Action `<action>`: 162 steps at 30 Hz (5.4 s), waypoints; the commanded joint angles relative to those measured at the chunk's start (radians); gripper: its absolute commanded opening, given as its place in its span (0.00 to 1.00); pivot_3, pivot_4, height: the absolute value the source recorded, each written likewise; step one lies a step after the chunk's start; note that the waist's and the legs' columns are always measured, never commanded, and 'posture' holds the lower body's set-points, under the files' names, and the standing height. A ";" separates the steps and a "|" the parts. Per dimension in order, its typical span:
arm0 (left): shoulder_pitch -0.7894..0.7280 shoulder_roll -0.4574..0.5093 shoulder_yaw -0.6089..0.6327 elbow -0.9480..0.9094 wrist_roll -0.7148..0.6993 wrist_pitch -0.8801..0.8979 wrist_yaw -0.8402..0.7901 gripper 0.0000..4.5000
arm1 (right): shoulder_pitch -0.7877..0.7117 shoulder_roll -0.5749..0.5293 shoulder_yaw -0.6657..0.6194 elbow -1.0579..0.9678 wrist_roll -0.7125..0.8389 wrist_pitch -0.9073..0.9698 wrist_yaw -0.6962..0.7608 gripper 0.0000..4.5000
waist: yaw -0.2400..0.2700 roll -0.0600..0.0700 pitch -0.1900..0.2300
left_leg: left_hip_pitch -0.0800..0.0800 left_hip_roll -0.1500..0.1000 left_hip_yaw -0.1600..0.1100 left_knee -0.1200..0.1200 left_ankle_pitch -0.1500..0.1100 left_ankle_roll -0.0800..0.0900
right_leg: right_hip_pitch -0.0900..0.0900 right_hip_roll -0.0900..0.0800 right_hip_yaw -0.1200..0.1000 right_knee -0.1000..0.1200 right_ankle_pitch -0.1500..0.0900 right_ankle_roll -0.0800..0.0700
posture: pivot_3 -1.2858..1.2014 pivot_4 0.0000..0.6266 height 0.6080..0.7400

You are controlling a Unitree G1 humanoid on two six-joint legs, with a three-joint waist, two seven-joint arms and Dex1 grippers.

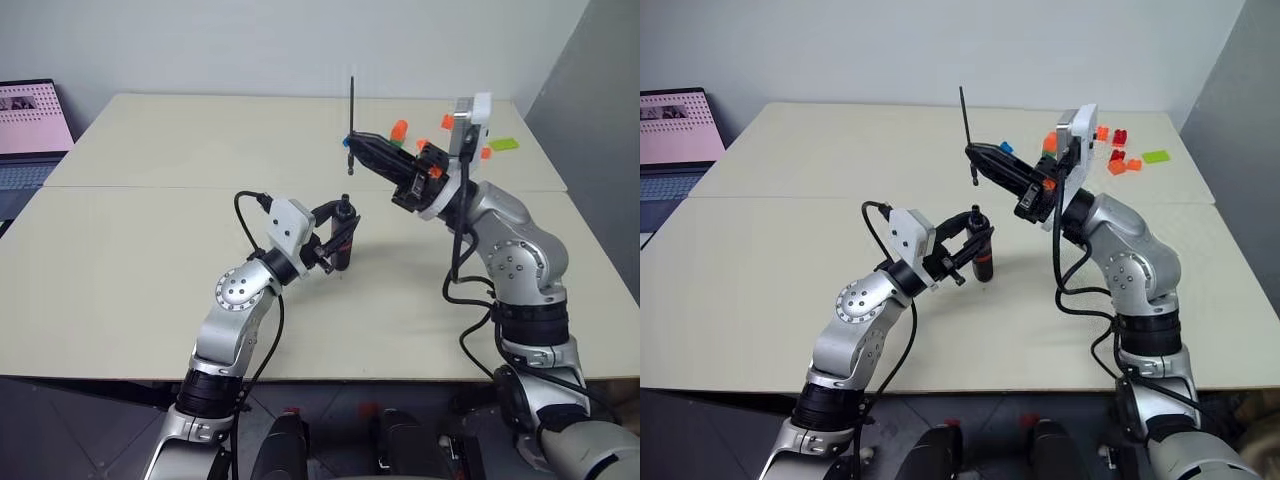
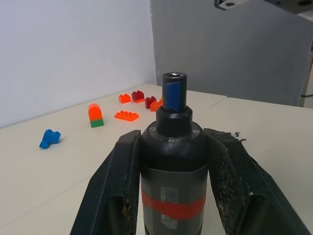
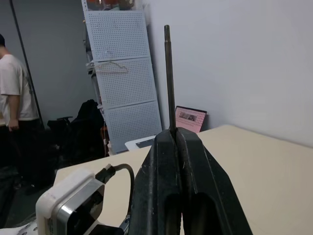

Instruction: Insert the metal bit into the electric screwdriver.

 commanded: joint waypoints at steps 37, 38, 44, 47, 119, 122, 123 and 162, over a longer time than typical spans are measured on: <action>-0.012 0.100 0.018 -0.091 -0.116 0.134 -0.130 0.36 | 0.014 -0.031 -0.003 0.027 -0.004 -0.091 0.153 0.00 | 0.000 0.000 0.000 | 0.000 0.000 0.000 -0.004 0.000 0.000 | 0.000 0.000 0.000 -0.002 0.000 0.000 | 0.52 0.24 1.00; -0.010 0.100 0.019 -0.089 -0.115 0.131 -0.131 0.36 | 0.018 -0.031 -0.002 0.026 -0.005 -0.091 0.154 0.00 | 0.000 0.000 0.000 | 0.000 0.000 0.000 -0.004 0.000 0.000 | 0.000 0.000 0.000 -0.002 0.000 0.000 | 0.52 0.24 1.00; -0.004 0.106 0.027 -0.081 -0.115 0.126 -0.129 0.36 | 0.042 -0.035 0.005 0.026 -0.009 -0.089 0.158 0.00 | 0.000 0.000 0.000 | 0.001 0.000 0.000 -0.004 0.000 0.000 | 0.000 0.000 0.000 -0.001 0.000 0.000 | 0.52 0.24 1.00; 0.000 0.108 0.025 -0.082 -0.114 0.124 -0.129 0.36 | 0.046 -0.037 0.008 0.023 -0.007 -0.088 0.158 0.00 | 0.000 0.000 0.000 | 0.002 0.000 0.000 -0.004 0.000 0.000 | 0.000 0.000 0.000 -0.001 0.000 0.000 | 0.52 0.24 1.00; -0.007 0.124 0.025 -0.053 -0.117 0.127 -0.149 0.36 | 0.094 0.031 0.036 0.018 -0.062 -0.173 0.145 0.00 | -0.001 0.000 0.000 | 0.005 0.001 0.001 -0.006 0.000 0.000 | 0.001 0.000 0.002 -0.001 -0.001 0.001 | 0.52 0.24 1.00; -0.005 0.124 0.023 -0.053 -0.116 0.126 -0.150 0.36 | 0.091 0.033 0.033 0.032 -0.070 -0.180 0.144 0.00 | -0.001 0.000 0.000 | 0.005 0.001 0.001 -0.006 0.000 0.000 | 0.001 0.000 0.002 -0.001 -0.001 0.001 | 0.52 0.24 1.00; -0.005 0.125 0.023 -0.053 -0.116 0.125 -0.150 0.36 | 0.088 0.033 0.031 0.039 -0.071 -0.182 0.143 0.00 | -0.001 0.000 0.000 | 0.005 0.001 0.001 -0.006 0.000 0.000 | 0.001 0.000 0.002 -0.001 -0.001 0.001 | 0.52 0.24 1.00; -0.001 0.124 0.021 -0.049 -0.112 0.120 -0.149 0.36 | 0.091 -0.014 0.017 -0.003 -0.010 -0.123 0.155 0.00 | -0.001 0.000 0.000 | 0.005 0.001 0.001 -0.006 0.000 0.000 | 0.002 0.000 0.002 -0.001 -0.001 0.001 | 0.52 0.24 1.00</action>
